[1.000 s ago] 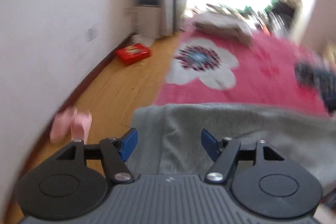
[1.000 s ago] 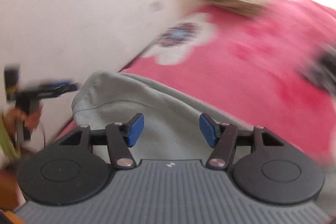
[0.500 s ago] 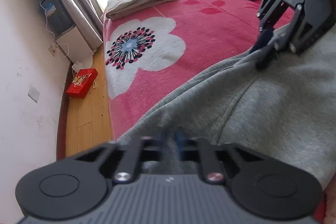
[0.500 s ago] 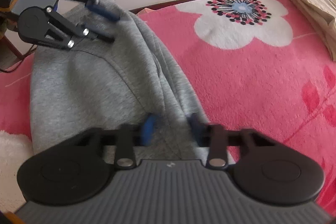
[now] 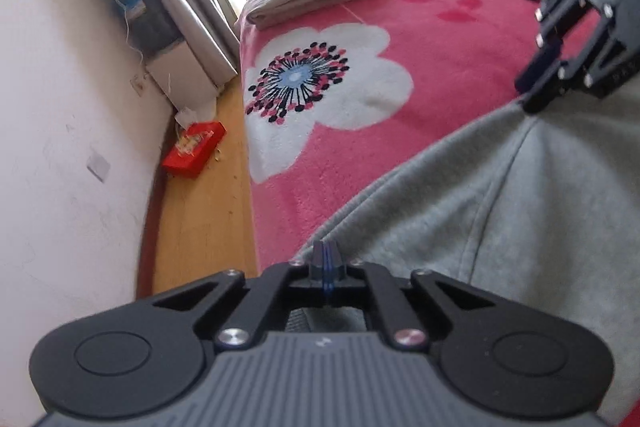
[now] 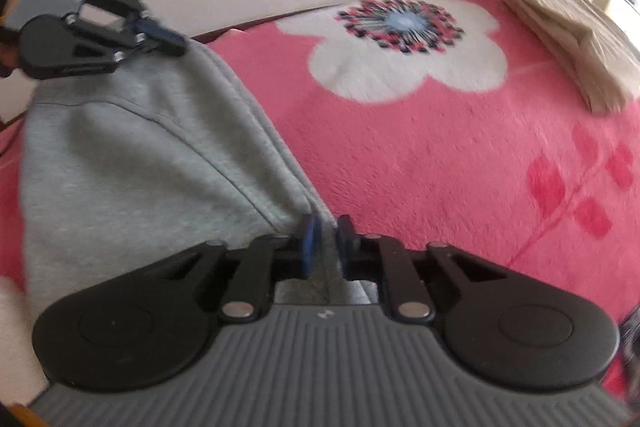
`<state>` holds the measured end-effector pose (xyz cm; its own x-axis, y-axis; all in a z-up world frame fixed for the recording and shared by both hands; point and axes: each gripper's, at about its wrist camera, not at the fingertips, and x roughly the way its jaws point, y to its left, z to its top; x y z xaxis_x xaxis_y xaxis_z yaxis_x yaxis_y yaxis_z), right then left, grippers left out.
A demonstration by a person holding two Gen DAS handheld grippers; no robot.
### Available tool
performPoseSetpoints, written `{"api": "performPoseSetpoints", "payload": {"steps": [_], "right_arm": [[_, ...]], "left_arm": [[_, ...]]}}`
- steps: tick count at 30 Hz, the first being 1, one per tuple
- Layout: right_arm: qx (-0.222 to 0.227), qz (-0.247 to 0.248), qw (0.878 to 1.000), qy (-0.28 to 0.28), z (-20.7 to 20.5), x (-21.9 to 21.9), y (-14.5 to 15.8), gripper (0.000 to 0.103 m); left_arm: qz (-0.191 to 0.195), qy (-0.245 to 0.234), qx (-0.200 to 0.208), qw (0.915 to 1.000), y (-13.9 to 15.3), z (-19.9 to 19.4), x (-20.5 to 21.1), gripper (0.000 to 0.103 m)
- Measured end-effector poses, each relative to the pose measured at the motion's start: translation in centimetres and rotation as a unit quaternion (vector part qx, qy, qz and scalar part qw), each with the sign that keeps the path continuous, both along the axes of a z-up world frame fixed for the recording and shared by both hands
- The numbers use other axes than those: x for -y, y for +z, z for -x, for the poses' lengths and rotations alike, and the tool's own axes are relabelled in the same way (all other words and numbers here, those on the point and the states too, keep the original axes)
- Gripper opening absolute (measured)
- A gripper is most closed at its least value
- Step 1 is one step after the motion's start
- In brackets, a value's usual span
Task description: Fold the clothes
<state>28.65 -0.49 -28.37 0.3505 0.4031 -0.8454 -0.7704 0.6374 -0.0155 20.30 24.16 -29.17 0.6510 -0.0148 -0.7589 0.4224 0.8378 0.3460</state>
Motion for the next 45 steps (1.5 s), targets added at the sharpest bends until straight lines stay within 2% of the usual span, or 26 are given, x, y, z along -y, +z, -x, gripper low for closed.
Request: {"api": "performPoseSetpoints", "payload": {"steps": [2,3,7,8,10,13,17,19,21,23,24,25,27,29,30,36,40,43,45], "right_arm": [[0.006,-0.001,1.000,-0.018,0.0,0.4,-0.2,0.033],[0.011,-0.002,1.000,-0.026,0.0,0.7,0.0,0.035],[0.054,-0.029,0.995,-0.082,0.3,4.6,3.5,0.035],[0.056,-0.043,0.991,-0.112,1.0,6.7,4.6,0.035],[0.060,-0.070,0.981,-0.172,2.3,10.8,6.9,0.035],[0.057,-0.102,0.957,-0.264,5.1,17.2,9.5,0.035],[0.018,-0.122,0.915,-0.385,10.9,25.4,10.8,0.035],[-0.017,-0.136,0.881,-0.453,14.6,29.4,10.1,0.035],[-0.047,-0.154,0.845,-0.511,18.2,32.8,9.1,0.035],[-0.063,-0.162,0.810,-0.560,21.1,35.1,7.8,0.035],[-0.062,-0.161,0.797,-0.578,22.5,36.4,7.5,0.035],[-0.062,-0.160,0.784,-0.597,23.8,37.7,7.1,0.035],[-0.054,-0.154,0.767,-0.621,25.8,39.7,7.0,0.036],[-0.043,-0.150,0.762,-0.629,27.0,41.4,7.2,0.037],[-0.038,-0.143,0.763,-0.629,27.3,42.0,7.3,0.037],[-0.008,-0.052,0.792,-0.609,27.2,43.7,6.2,0.051],[0.003,-0.057,0.789,-0.612,26.9,45.7,4.9,0.055],[-0.005,-0.096,0.787,-0.610,26.3,47.7,3.8,0.055],[-0.030,-0.134,0.790,-0.597,25.7,48.9,2.6,0.054]], "left_arm": [[-0.011,-0.003,0.005,0.9999,-0.1,0.1,0.3,0.004],[-0.015,-0.003,0.007,0.9999,-0.1,0.2,0.4,0.004],[-0.015,0.013,0.029,0.9994,1.8,0.6,0.4,0.013],[-0.014,0.018,0.035,0.9992,2.3,0.8,0.5,0.023],[-0.011,0.035,0.050,0.9981,3.7,1.2,0.9,0.032],[0.029,0.048,0.058,0.9968,5.9,2.1,2.4,0.034],[0.111,0.039,0.032,0.9926,7.5,3.1,6.1,0.039],[0.120,0.016,0.012,0.9926,7.0,3.3,8.8,0.039],[0.107,-0.004,-0.008,0.9942,5.7,3.3,11.5,0.040],[0.067,-0.005,-0.032,0.9972,3.4,2.5,13.6,0.042],[0.047,-0.005,-0.044,0.9979,2.2,2.2,14.6,0.041],[0.045,0.006,-0.046,0.9979,1.9,1.9,14.8,0.041],[0.040,0.026,-0.051,0.9976,1.2,1.3,15.3,0.041],[0.049,0.045,-0.053,0.9964,2.2,0.9,15.8,0.040],[0.054,0.054,-0.054,0.9956,2.7,0.7,16.1,0.040],[0.042,0.009,-0.044,0.9981,4.5,1.0,21.0,0.043],[0.034,-0.024,-0.054,0.9976,3.8,1.2,25.7,0.043],[0.038,-0.051,-0.057,0.9963,3.7,1.4,29.3,0.043],[0.042,-0.070,-0.057,0.9950,3.7,1.5,31.5,0.043]]}}
